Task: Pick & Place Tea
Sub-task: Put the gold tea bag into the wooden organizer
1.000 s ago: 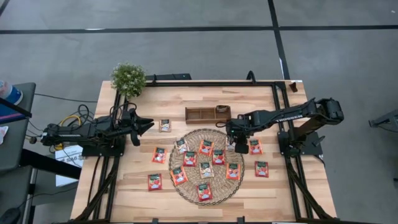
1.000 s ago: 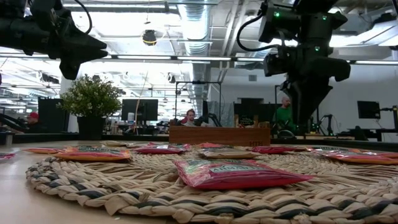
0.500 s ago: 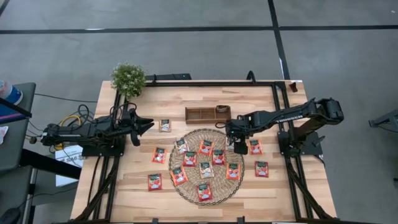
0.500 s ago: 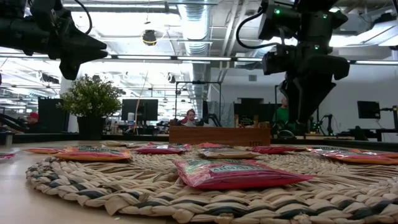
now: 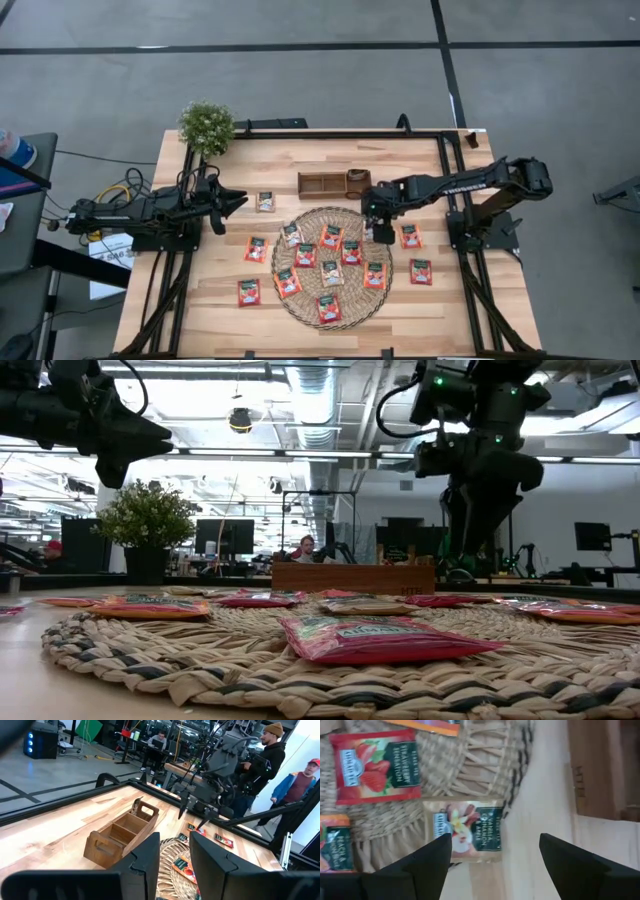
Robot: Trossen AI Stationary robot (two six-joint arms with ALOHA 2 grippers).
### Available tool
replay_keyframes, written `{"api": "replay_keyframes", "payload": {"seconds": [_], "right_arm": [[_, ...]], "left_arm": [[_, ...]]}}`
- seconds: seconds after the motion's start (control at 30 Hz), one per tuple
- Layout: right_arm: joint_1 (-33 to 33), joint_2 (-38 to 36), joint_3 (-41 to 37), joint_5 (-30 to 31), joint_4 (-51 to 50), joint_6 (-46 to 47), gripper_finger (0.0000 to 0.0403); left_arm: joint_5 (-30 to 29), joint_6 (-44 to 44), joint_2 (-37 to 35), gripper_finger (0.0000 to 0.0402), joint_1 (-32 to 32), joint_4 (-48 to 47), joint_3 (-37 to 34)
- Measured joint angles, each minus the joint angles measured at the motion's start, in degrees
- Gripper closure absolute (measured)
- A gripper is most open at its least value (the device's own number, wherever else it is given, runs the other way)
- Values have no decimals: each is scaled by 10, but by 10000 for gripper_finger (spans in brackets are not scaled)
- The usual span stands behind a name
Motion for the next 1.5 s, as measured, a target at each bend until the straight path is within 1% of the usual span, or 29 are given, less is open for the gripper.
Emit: {"api": "replay_keyframes", "payload": {"seconds": [0.13,0.27,0.5,0.73,0.87,1.03,1.3,1.5], "right_arm": [[-13,0,-45,-33,32,17,111],[-25,0,-70,-29,44,34,112],[-40,0,-87,-27,87,35,112],[-47,0,-110,-23,89,44,112],[-46,0,-114,-7,89,55,112],[-46,0,-114,-7,101,60,114],[-46,0,-114,-7,105,61,133],[-46,0,-114,-9,104,61,135]], "left_arm": [[0,0,0,305,0,0,0],[0,-3,0,305,0,0,0],[0,-3,0,305,0,0,0],[0,-4,0,305,0,0,0],[0,-4,0,305,0,0,0],[0,-4,0,305,0,0,0],[0,-4,0,305,0,0,0],[0,-4,0,305,0,0,0]]}}
